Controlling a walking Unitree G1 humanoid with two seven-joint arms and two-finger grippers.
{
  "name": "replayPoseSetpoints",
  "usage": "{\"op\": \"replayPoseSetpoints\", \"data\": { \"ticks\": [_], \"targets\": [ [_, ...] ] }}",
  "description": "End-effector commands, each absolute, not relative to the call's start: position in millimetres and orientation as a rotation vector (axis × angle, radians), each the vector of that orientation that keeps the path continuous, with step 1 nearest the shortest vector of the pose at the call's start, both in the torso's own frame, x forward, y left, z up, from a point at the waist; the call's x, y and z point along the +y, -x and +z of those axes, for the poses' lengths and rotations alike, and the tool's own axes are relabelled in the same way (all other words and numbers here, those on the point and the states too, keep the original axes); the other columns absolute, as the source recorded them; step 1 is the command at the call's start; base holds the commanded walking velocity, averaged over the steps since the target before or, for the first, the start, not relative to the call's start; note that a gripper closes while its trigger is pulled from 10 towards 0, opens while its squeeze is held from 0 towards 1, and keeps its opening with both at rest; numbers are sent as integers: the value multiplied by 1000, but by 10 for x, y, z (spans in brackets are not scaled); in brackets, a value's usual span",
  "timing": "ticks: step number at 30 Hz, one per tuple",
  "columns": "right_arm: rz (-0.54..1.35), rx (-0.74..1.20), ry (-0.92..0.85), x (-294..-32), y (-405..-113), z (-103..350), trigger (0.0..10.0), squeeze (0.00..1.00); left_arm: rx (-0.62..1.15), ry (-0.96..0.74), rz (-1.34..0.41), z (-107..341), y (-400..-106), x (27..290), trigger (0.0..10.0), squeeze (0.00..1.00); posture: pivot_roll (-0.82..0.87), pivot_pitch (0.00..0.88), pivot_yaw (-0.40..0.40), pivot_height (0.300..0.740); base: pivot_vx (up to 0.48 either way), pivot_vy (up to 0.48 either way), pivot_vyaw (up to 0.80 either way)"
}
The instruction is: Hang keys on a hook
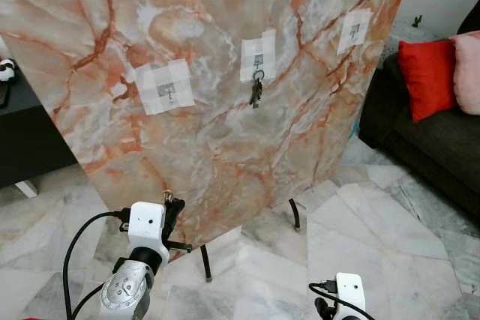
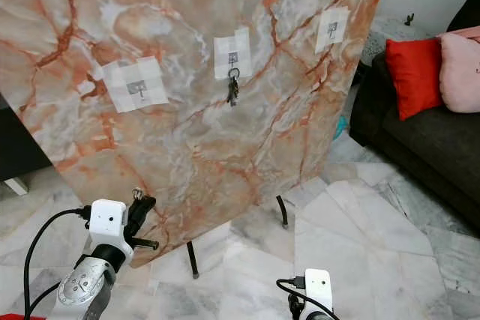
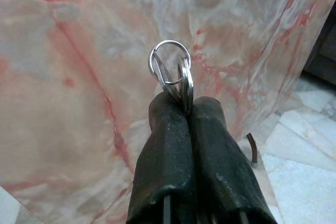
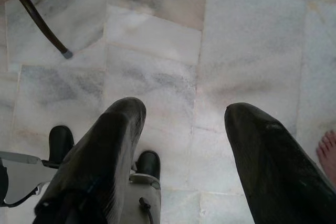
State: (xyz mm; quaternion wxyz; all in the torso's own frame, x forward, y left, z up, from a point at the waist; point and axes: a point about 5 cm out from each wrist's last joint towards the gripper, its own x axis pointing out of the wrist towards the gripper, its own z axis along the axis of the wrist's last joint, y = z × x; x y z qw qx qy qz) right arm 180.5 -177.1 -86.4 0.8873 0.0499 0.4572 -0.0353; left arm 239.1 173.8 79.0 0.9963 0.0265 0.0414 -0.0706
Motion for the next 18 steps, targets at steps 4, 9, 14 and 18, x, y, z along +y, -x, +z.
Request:
{"op": "replayPoseSetpoints", "data": {
  "ticks": [4,9,14,18],
  "targets": [
    [-81,946,-102,-1793,-1808,-860,10000,0,58,-66,-141,834,-2392,1741,10000,0,106,0,-54,740,66,0,0],
    [-80,947,-102,-1791,-1808,-860,10000,0,57,-63,-141,838,-2393,1742,10000,0,107,0,-54,740,286,0,0],
    [-74,948,-99,-1788,-1808,-860,10000,0,56,-62,-141,837,-2392,1746,10000,0,107,0,-54,740,309,0,0],
    [-71,951,-96,-1789,-1808,-861,10000,0,55,-62,-140,838,-2390,1745,10000,0,106,0,-54,740,314,0,0]
  ]
}}
